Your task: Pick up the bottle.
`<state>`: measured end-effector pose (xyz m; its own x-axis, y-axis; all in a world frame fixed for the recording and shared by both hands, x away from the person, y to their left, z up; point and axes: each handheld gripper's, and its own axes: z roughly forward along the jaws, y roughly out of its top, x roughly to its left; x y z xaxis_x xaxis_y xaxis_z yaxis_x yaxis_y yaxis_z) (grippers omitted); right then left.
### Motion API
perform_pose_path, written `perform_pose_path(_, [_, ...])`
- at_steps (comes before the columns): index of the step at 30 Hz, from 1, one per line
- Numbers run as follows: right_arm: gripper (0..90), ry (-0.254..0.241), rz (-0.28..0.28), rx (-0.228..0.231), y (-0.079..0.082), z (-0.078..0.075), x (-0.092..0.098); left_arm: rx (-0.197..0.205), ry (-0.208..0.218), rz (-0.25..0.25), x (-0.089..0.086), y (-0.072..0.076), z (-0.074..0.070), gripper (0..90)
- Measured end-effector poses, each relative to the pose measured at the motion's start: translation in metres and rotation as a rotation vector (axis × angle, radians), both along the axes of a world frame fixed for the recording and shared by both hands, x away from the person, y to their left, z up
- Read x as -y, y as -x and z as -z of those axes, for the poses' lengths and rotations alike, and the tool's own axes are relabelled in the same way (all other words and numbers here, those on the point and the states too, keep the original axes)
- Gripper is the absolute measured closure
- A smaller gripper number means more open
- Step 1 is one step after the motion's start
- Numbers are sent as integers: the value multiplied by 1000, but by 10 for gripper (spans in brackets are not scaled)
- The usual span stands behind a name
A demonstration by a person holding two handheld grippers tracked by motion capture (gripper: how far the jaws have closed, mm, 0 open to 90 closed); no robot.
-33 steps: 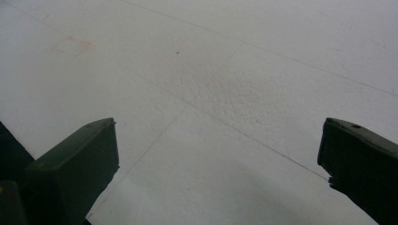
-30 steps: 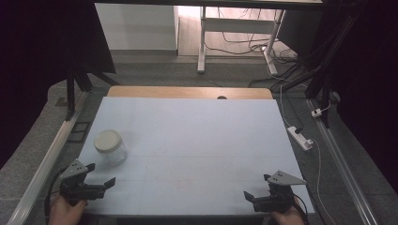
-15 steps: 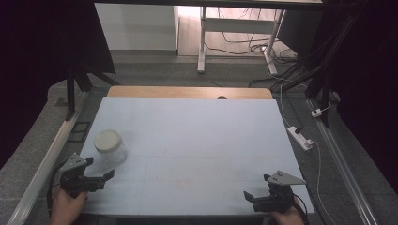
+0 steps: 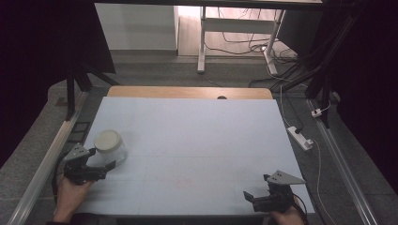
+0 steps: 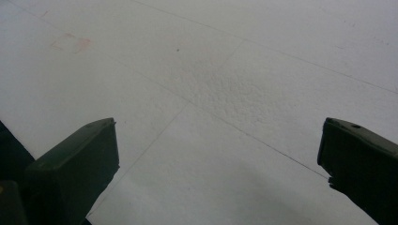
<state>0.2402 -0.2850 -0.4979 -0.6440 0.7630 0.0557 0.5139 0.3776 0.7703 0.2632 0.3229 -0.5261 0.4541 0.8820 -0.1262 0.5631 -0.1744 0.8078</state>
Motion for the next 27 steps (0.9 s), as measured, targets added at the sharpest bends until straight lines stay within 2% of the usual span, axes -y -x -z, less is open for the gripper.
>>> perform_pose_path(5, [0, 2, 0, -1, 0, 0, 0, -11, -5, 17, -1, -10, 2, 0])
perform_pose_path(18, [0, 3, -1, -6, -1, 1, 0, 25, -22, 38, 3, -31, 8, 0])
perform_pose_path(27, [0, 3, 0, -7, -1, 1, 0, -1, -51, 48, 8, -40, 11, 0])
